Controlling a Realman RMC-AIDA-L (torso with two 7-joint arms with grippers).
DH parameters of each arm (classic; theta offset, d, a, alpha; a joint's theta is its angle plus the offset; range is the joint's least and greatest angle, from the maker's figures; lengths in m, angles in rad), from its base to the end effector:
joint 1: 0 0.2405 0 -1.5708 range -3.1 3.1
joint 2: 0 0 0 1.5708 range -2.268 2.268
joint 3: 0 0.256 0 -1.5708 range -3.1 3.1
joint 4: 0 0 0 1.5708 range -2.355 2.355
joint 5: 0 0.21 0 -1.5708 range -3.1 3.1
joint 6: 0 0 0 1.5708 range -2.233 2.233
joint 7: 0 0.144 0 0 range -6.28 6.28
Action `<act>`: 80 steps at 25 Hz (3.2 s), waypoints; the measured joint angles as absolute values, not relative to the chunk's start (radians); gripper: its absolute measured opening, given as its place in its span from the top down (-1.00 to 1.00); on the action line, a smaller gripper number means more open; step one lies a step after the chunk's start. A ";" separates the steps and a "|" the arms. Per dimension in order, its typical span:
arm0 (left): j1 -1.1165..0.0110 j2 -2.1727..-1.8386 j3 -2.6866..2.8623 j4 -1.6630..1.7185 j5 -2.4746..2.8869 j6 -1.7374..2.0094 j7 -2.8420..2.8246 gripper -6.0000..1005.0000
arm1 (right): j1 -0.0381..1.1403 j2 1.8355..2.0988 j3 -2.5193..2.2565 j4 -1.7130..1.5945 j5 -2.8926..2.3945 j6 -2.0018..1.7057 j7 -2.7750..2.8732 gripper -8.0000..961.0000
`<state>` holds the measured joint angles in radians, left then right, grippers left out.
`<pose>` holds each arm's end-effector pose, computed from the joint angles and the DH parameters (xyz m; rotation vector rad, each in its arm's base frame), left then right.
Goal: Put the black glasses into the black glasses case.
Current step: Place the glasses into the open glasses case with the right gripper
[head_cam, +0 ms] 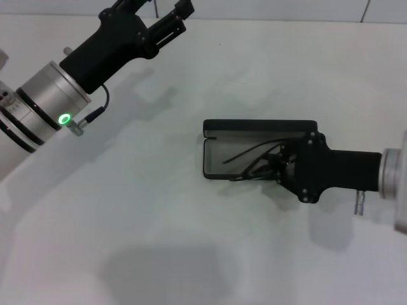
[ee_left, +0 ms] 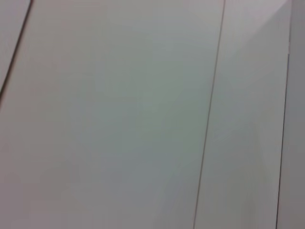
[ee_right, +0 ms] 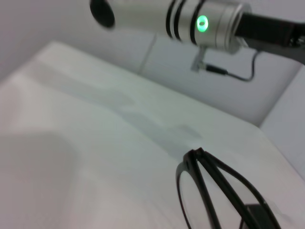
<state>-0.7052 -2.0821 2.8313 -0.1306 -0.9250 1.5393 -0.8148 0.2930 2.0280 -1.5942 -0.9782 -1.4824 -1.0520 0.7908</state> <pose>-0.2289 0.3618 -0.0119 -2.0973 -0.4735 -1.2734 0.2237 0.3146 -0.0546 -2.6523 -0.4756 0.3494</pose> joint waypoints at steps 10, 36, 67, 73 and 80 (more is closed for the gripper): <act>-0.713 -2.084 2.840 -0.145 -0.913 1.513 -0.826 -0.65 | 0.252 2.026 -1.816 -1.067 -1.466 -0.744 0.899 0.74; -0.734 -2.079 2.842 -0.172 -0.861 1.497 -0.884 -0.65 | 0.158 2.016 -2.042 -1.193 -1.441 -0.336 0.935 0.73; -0.739 -2.077 2.842 -0.172 -0.837 1.489 -0.896 -0.65 | 0.130 2.013 -2.175 -1.205 -1.411 -0.182 0.960 0.48; -0.743 -2.073 2.842 -0.172 -0.835 1.489 -0.905 -0.65 | 0.104 1.999 -2.168 -1.234 -1.414 -0.213 0.960 0.32; -0.746 -2.072 2.842 -0.172 -0.828 1.494 -0.906 -0.65 | 0.066 1.983 -2.097 -1.270 -1.416 -0.370 0.960 0.27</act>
<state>-0.7457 -2.0723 2.8424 -0.1718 -0.8275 1.4939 -0.9056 0.0656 1.9830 -2.0970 -1.2704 -1.4163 -0.3702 0.9603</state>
